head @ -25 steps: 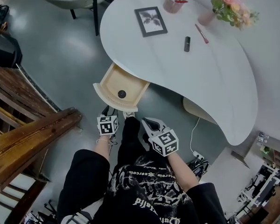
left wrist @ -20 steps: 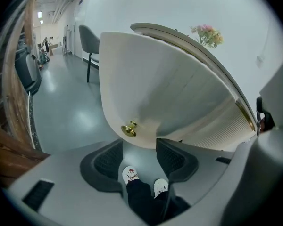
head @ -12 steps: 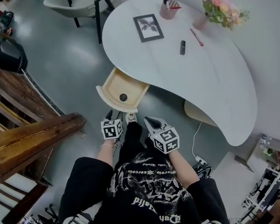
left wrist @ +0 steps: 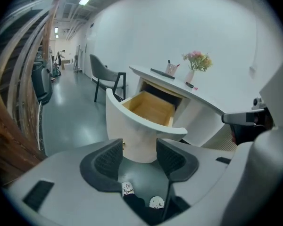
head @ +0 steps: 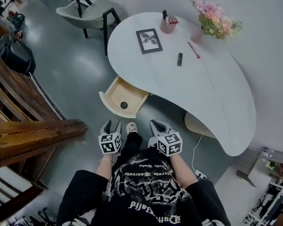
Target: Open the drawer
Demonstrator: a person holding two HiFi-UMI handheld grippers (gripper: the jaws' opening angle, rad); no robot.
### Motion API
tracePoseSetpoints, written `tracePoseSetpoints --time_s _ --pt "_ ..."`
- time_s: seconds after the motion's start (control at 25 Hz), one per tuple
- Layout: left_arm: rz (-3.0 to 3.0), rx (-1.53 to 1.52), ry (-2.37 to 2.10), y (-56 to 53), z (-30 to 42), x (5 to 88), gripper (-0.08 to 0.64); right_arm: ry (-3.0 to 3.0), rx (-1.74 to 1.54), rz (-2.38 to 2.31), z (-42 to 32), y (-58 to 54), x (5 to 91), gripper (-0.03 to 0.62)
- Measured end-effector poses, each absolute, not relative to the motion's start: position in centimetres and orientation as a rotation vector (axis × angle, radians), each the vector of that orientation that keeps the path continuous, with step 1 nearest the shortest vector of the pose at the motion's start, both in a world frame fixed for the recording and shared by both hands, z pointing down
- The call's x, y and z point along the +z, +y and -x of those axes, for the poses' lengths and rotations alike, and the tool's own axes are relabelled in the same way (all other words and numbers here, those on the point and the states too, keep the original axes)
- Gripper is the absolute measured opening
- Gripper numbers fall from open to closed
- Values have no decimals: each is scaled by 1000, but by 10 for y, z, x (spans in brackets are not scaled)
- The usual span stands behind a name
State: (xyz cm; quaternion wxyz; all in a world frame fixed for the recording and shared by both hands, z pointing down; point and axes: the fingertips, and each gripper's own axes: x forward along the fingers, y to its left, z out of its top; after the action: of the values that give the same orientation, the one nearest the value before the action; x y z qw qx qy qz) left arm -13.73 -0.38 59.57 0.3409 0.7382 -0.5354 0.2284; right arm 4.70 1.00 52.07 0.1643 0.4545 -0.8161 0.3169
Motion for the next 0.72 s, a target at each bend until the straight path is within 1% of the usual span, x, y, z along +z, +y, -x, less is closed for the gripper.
tracePoseSetpoints --time_s 0.16,0.52,0.72 --pt "-2043 597 -1434 -5 120 563 218 -2330 890 -1336 -63 9 513 26" --pt "-2305 531 -1320 -24 69 493 218 -2370 860 -1448 -82 -4 484 26" --pt "-2471 535 -1206 -24 25 461 218 -2384 848 -1516 -95 -12 471 26"
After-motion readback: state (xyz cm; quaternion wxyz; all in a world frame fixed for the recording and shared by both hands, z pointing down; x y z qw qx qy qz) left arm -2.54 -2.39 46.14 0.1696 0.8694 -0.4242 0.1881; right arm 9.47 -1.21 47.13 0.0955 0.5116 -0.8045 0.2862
